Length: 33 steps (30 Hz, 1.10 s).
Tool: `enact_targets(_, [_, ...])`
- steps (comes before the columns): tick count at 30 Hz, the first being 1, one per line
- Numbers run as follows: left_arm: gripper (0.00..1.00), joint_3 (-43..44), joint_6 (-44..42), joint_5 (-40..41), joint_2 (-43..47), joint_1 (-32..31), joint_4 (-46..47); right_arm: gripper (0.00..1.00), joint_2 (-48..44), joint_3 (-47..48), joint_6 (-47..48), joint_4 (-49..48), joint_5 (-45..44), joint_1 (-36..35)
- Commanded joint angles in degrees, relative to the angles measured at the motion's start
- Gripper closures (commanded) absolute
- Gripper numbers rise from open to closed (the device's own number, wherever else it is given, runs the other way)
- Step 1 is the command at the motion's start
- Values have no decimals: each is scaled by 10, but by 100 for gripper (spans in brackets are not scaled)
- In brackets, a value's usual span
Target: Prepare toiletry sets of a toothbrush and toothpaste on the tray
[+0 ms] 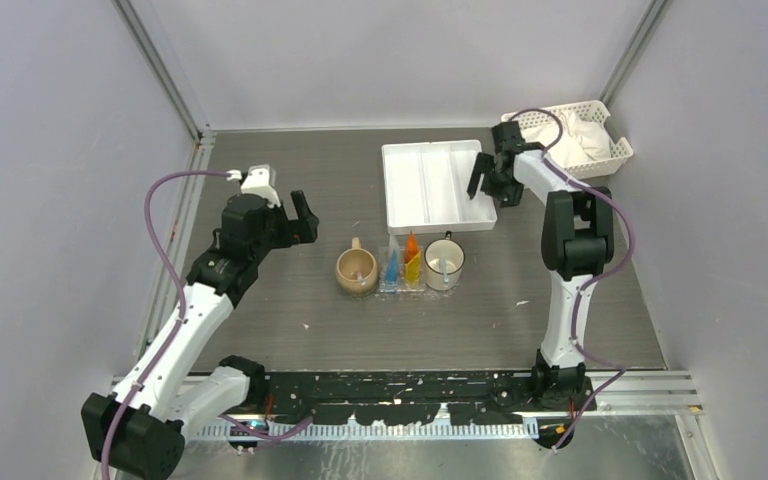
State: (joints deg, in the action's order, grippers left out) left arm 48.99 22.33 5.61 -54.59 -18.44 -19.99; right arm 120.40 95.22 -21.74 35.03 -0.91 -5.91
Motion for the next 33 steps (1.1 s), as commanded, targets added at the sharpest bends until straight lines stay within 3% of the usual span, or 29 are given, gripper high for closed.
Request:
enact_targets(1, [0,-10,3,-21,19,13,37,19,16,37,36,67,-92,-30])
enact_targets(4, [0,-18,2,-25,29,18,36,37,21,31,36,77,-123,-44])
enact_targets(8, [0,-22,-2,-27,41,25,27,77,15,9,32,59,-130,-60])
enact_targets(12, [0,-28,-4,-34,51,33,23,91,27,27,42,48,-131,-88])
enact_targets(23, [0,-26,-4,-46,57,41,18,96,91,136,62,82,-131,-160])
enact_targets(33, [0,-34,-1,-53,49,42,28,96,77,106,101,63,-136,-164])
